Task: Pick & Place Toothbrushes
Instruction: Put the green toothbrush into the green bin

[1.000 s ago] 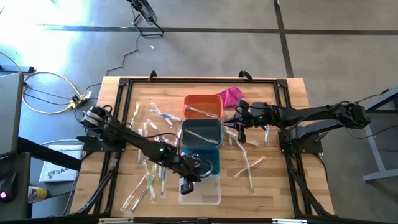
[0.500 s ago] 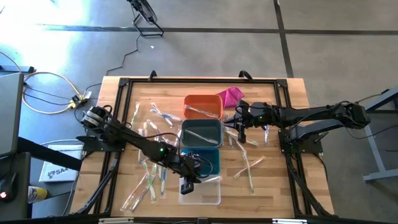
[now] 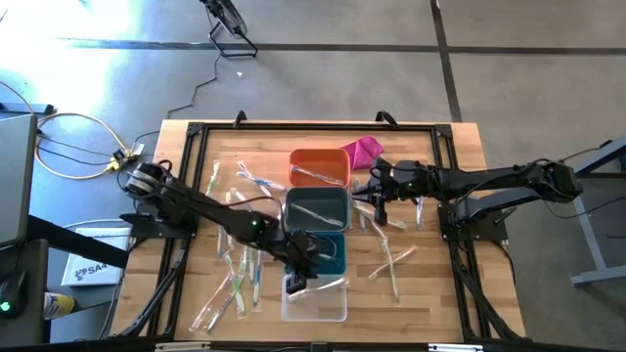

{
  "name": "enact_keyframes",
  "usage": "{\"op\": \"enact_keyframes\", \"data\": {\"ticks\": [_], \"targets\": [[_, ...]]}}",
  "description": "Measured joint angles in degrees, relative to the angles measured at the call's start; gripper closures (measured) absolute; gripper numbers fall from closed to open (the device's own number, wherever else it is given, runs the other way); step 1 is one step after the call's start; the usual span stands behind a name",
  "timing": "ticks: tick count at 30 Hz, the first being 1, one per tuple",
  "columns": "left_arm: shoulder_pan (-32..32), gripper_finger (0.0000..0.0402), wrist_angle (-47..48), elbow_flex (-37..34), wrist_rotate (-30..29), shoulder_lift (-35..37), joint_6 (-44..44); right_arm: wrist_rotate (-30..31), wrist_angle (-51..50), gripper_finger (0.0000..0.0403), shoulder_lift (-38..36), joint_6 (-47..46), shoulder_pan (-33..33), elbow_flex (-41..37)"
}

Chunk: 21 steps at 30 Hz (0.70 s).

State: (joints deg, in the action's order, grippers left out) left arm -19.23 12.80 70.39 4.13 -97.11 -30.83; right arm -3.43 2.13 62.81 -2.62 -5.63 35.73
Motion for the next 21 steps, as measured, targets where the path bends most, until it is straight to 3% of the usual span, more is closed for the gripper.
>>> {"op": "enact_keyframes", "data": {"ticks": [6,11,21], "targets": [[2.8,0.0257,6.4,-0.1,-0.1,3.8,6.0,0.1,-0.3,0.0363,0.0,-0.2,0.0,0.0],[6.5,0.0264,6.4,0.0,-0.2,6.1,12.8,0.2,0.0,0.0363,0.0,-0.2,0.0,0.0],[15.7,0.0347,7.1,-0.1,0.7,7.1,22.0,0.4,-0.1,0.0363,0.0,0.0,0.0,0.0]]}}
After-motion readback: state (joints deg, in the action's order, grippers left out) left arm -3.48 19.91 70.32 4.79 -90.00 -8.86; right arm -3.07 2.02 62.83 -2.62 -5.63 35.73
